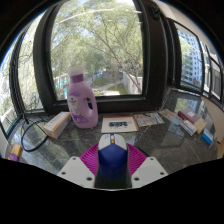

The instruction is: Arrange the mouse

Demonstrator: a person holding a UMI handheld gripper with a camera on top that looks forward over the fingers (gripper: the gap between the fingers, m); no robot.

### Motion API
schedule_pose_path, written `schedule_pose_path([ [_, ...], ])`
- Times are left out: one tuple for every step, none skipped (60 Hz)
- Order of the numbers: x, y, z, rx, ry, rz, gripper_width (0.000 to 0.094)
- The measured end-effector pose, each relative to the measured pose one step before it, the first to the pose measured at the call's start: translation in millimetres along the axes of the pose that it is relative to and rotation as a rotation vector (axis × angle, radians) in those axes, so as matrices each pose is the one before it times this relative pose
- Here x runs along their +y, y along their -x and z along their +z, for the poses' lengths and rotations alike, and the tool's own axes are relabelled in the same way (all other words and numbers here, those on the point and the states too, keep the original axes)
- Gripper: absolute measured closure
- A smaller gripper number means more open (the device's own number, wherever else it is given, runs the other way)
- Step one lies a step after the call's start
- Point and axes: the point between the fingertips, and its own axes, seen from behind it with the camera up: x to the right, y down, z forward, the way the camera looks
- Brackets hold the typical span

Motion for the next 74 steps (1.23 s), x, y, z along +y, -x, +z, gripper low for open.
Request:
schedule_pose_path([
  [14.88, -4.82, 4.5, 0.00658, 0.02272, -0.0016, 0.0578],
  [9.29, -4.12, 4.77, 0.00766, 0.02052, -0.002, 0.0571],
  [8.28, -3.7, 4.34, 0.00688, 0.01876, -0.0013, 0.0553],
  [7.34, -2.44, 4.04, 0.00523, 0.01512, -0.0004, 0.0548],
  [6.2, -1.47, 3.45, 0.00099, 0.01156, 0.0009, 0.0533],
  [6.09, -1.68, 3.96, -0.00178, 0.00872, 0.0008, 0.0519],
  [7.03, -0.58, 2.33, -0.00362, 0.00446, -0.0002, 0.0506],
  [4.88, -0.01, 2.61, -0.00397, 0.01053, -0.0012, 0.0489],
  [4.91, -0.16, 2.47, -0.00409, 0.0115, -0.0005, 0.0477],
  [4.4, 0.61, 1.76, -0.0056, 0.01113, 0.0016, 0.0465],
  [3.67, 0.48, 1.63, -0.00659, 0.00935, 0.0035, 0.0458],
  [2.63, 0.36, 1.15, -0.00624, 0.01093, 0.0009, 0.0446],
  [4.24, 0.18, 0.29, -0.00617, 0.01034, 0.0039, 0.0436],
  [2.4, 0.15, -0.67, -0.00397, 0.00953, 0.0026, 0.0422],
  [-2.06, 0.01, -1.14, -0.00213, -0.00771, -0.0015, 0.0415],
  [-1.54, -0.41, -1.68, 0.00013, -0.00727, -0.0037, 0.0396],
  [-3.19, 0.73, 0.29, 0.00286, 0.00052, -0.0052, 0.0364],
  [-1.16, -0.63, -2.72, 0.00311, -0.00309, -0.0057, 0.0315],
  [-0.96, 0.05, -2.46, 0.00116, -0.00458, -0.0066, 0.0251],
  [-1.14, 0.31, -3.02, -0.00039, -0.00268, -0.007, 0.0178],
  [-1.35, 0.55, -3.46, -0.00025, -0.00267, -0.0046, 0.0105],
  [-1.72, 0.35, -3.77, 0.00006, -0.00414, -0.0024, 0.0062],
  [-2.15, 0.52, -3.84, 0.00072, -0.00587, -0.0007, 0.0091],
  [-4.29, -0.29, -4.18, 0.00214, -0.00197, -0.0012, 0.0109],
  [-1.43, 0.11, -5.29, 0.00336, -0.00662, -0.0026, 0.0111],
  [-1.69, -0.51, -5.12, 0.00435, -0.0058, -0.0023, 0.0104],
  [-1.86, -0.64, -5.44, 0.00506, -0.00497, -0.0019, 0.0087],
  [-1.8, -0.4, -5.73, 0.00491, -0.00487, -0.0024, 0.007],
  [-1.54, -0.38, -6.22, 0.00531, -0.00431, -0.0031, 0.0068],
  [-3.55, -0.45, -6.56, 0.00478, -0.00185, -0.0028, 0.0072],
  [-1.8, 0.5, -7.4, 0.00516, -0.00685, -0.0022, 0.0077],
  [-2.14, -0.03, -6.66, 0.0038, -0.00788, -0.0003, 0.0079],
  [-2.33, 0.33, -7.31, 0.00317, -0.00793, -0.0009, 0.008],
  [-2.15, 0.42, -7.49, 0.00304, -0.00771, -0.0018, 0.0081],
  [-1.74, 0.51, -7.32, 0.00288, -0.00781, -0.0021, 0.0081],
  [-2.44, -0.57, -6.81, 0.00347, -0.00516, -0.0019, 0.008],
  [-0.61, 1.05, -8.62, 0.00634, -0.00451, -0.0013, 0.008],
  [-0.93, 0.13, -7.83, 0.00559, -0.00465, -0.0009, 0.0081],
  [-0.82, 0.39, -7.77, 0.00501, -0.00466, -0.0008, 0.008],
  [-0.68, 0.52, -7.89, 0.00441, -0.00495, 0.0, 0.0083],
  [-0.74, 1.0, -8.2, 0.0043, -0.00561, 0.0003, 0.0081],
  [-1.02, -0.58, -7.5, 0.00334, -0.00579, 0.0005, 0.0081],
  [-0.88, 0.62, -7.65, 0.00425, -0.00559, -0.0006, 0.0081],
  [-0.5, 0.6, -7.31, 0.00417, -0.00613, 0.0, 0.008],
  [-0.61, 0.31, -7.54, 0.00408, -0.00712, 0.0008, 0.0082],
  [-0.45, 0.56, -7.21, 0.00372, -0.00738, 0.0015, 0.0079],
  [-0.22, 0.63, -7.35, 0.00313, -0.00646, 0.0005, 0.0081],
  [-0.36, 0.66, -7.64, 0.00323, -0.00274, -0.001, 0.0082],
  [0.13, 0.8, -7.82, 0.00299, -0.00232, -0.0008, 0.0082],
  [0.63, 0.72, -6.71, 0.00278, -0.00254, 0.0001, 0.0081],
  [0.52, 0.74, -6.48, 0.0021, -0.00255, 0.001, 0.0082],
  [0.32, 0.91, -6.3, 0.00241, -0.00312, 0.0013, 0.0082],
  [0.52, 0.48, -6.13, 0.00289, -0.00245, 0.0012, 0.0084],
  [0.91, 0.63, -6.26, 0.00287, -0.00134, 0.0007, 0.0088],
  [2.21, 1.69, -5.69, 0.00241, -0.00259, 0.0006, 0.0091],
  [0.44, 0.4, -6.29, 0.00186, -0.00101, 0.0017, 0.009],
  [0.69, 0.82, -5.31, 0.00137, -0.00165, 0.0019, 0.0089],
  [0.84, 0.79, -5.39, 0.00149, -0.00149, 0.0018, 0.0086],
  [1.15, 1.01, -4.92, 0.00042, -0.00099, 0.0017, 0.0083],
  [1.31, 1.39, -5.08, -0.00153, -0.00038, 0.0013, 0.0084],
  [1.1, 1.07, -4.84, -0.00129, -0.00016, 0.001, 0.0083],
  [1.19, 1.12, -4.76, -0.00129, -0.00029, 0.0007, 0.0083],
  [2.55, 1.29, -3.18, 0.00112, -0.00251, -0.0005, 0.0081],
  [0.97, 0.45, -4.42, -0.00037, -0.00088, -0.0019, 0.0083],
  [0.99, -0.01, -4.04, 0.00026, -0.00114, -0.0027, 0.0083],
  [0.93, 0.03, -3.6, 0.00069, -0.00016, -0.0025, 0.0082],
  [1.1, 0.01, -3.5, 0.00018, -0.0001, -0.0013, 0.0084],
  [0.67, 0.07, -3.15, 0.00098, 0.00003, -0.0021, 0.0084],
  [1.28, 2.13, -0.21, 0.00336, -0.00273, -0.0018, 0.0082],
  [0.5, -0.08, -2.0, 0.0023, -0.00146, -0.002, 0.0081],
  [-0.16, -0.31, -2.39, 0.00243, -0.00287, -0.0008, 0.0081],
  [-0.19, -0.37, -2.23, 0.00257, -0.00224, 0.0, 0.0082],
  [-0.08, -0.16, -2.31, 0.00176, -0.00109, 0.0001, 0.0081],
  [-0.03, 0.02, -2.01, 0.00048, -0.00074, 0.0008, 0.0081],
])
